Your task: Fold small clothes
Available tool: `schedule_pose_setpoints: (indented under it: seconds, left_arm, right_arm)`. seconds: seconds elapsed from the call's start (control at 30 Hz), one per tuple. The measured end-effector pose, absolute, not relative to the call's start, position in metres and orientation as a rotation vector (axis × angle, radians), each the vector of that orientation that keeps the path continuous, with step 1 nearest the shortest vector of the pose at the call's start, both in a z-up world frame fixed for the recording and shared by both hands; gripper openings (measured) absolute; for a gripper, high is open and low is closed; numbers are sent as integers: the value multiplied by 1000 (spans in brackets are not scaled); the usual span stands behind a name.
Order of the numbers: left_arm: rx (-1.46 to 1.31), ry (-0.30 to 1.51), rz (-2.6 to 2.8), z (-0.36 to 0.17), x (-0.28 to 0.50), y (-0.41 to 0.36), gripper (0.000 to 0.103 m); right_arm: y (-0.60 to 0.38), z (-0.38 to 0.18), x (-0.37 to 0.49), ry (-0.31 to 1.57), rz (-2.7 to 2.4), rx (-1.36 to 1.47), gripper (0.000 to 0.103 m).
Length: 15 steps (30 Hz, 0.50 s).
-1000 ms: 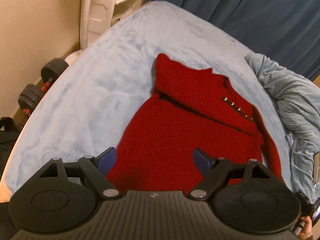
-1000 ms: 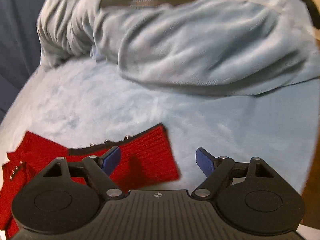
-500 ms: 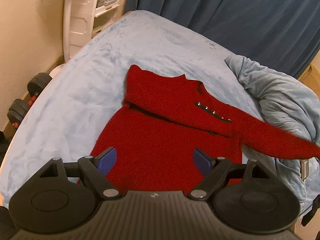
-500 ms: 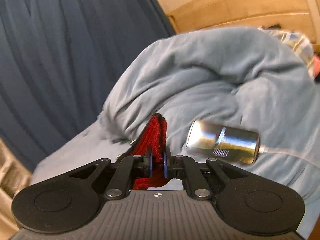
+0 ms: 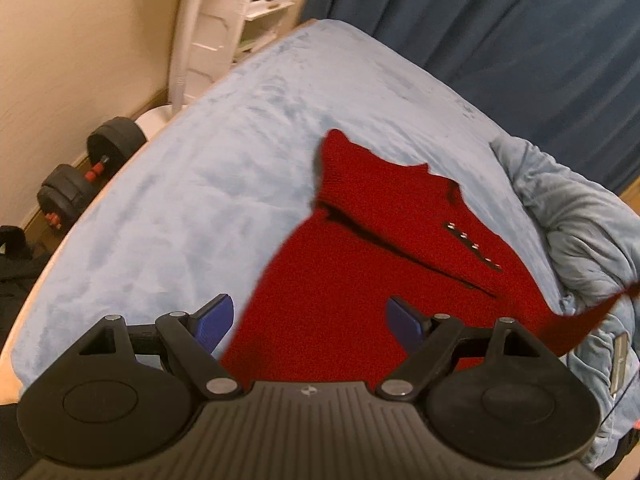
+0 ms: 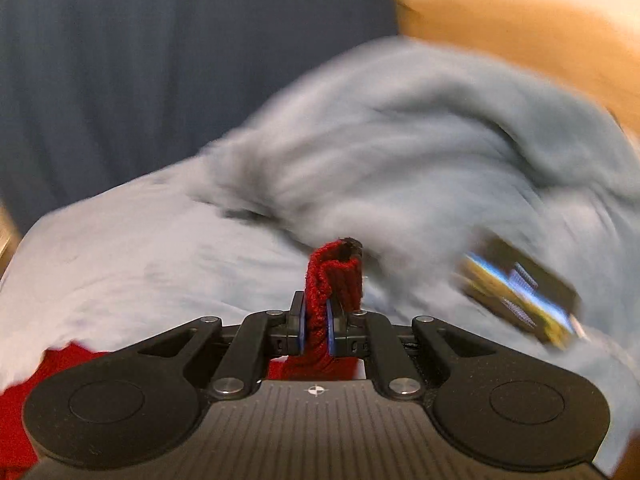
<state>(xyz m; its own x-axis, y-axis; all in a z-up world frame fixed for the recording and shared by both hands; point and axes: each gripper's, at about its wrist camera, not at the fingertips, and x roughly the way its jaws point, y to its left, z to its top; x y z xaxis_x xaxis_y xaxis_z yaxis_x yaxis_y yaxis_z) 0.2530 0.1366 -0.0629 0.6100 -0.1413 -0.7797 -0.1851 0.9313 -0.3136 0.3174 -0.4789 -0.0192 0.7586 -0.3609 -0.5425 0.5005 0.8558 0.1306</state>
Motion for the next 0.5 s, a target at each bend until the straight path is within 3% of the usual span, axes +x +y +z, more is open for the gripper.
schedule_pose_setpoints:
  seconds: [0.17, 0.33, 0.37, 0.43, 0.5]
  left_arm:
    - [-351, 921, 74, -73, 248, 163, 87]
    - [-367, 937, 97, -80, 245, 185, 87]
    - [-364, 940, 100, -81, 245, 186, 87]
    - [-353, 947, 98, -86, 243, 187, 87]
    - [-341, 962, 87, -93, 243, 185, 87]
  right_arm:
    - [-298, 8, 405, 477, -136, 45, 10]
    - [-119, -45, 455, 566, 186, -49, 18]
    - [-96, -61, 458, 613, 238, -56, 31]
    - [-67, -88, 453, 713, 259, -104, 46]
    - [-71, -105, 432, 748, 250, -100, 47]
